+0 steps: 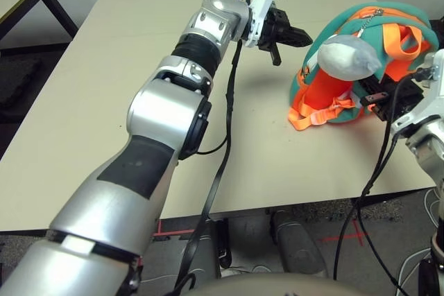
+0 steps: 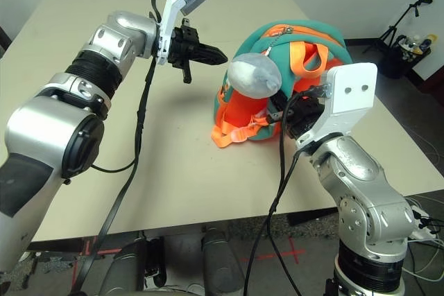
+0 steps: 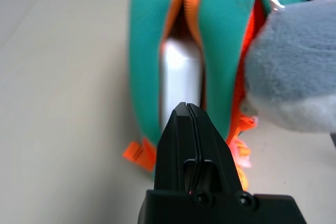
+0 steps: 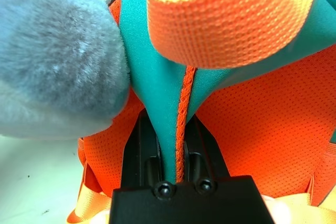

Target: Put the pencil case into the backpack and zip it.

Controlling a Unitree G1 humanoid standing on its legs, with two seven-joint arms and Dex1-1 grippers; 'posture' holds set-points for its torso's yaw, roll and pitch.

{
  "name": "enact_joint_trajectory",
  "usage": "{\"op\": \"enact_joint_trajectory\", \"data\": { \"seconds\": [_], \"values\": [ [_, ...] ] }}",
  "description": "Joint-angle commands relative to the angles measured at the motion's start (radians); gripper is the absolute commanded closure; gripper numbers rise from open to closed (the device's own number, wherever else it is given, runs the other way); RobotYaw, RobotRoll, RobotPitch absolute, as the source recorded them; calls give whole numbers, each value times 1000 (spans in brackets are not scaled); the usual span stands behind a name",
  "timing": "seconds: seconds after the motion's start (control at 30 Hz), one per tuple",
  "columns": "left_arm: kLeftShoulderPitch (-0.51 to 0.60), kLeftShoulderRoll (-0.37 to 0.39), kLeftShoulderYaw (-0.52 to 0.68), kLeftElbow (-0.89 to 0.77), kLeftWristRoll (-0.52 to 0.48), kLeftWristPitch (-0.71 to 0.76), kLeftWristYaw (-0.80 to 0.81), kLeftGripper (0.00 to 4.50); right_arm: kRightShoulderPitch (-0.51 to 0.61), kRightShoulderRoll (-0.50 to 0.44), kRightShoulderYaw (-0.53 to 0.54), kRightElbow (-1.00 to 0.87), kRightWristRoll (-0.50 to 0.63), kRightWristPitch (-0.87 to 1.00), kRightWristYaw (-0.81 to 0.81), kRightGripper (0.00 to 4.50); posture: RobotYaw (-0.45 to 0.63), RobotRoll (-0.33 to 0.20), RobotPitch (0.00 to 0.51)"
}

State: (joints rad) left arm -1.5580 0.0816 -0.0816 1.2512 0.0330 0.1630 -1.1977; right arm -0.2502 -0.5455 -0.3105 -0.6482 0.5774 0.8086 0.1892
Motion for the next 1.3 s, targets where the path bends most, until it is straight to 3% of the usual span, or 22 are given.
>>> {"op": "enact_joint_trajectory", "data": {
  "seconds": [0.03,0.6,1.0,1.3],
  "values": [
    [26,-24,-4,-1,7,-4,19,4500,-5,2,21,-13,4,-3,15,4227,-321,0,126],
    [27,-36,-1,27,22,-50,116,4500,15,9,5,-36,5,-2,-5,4227,-337,0,119],
    [67,-154,-8,46,26,-67,192,4500,-16,13,20,-20,-7,-8,-6,4227,-361,0,108],
    [49,-146,27,42,-7,-58,166,4500,-18,25,20,-17,-20,-14,-9,4233,-346,0,100]
  ]
}}
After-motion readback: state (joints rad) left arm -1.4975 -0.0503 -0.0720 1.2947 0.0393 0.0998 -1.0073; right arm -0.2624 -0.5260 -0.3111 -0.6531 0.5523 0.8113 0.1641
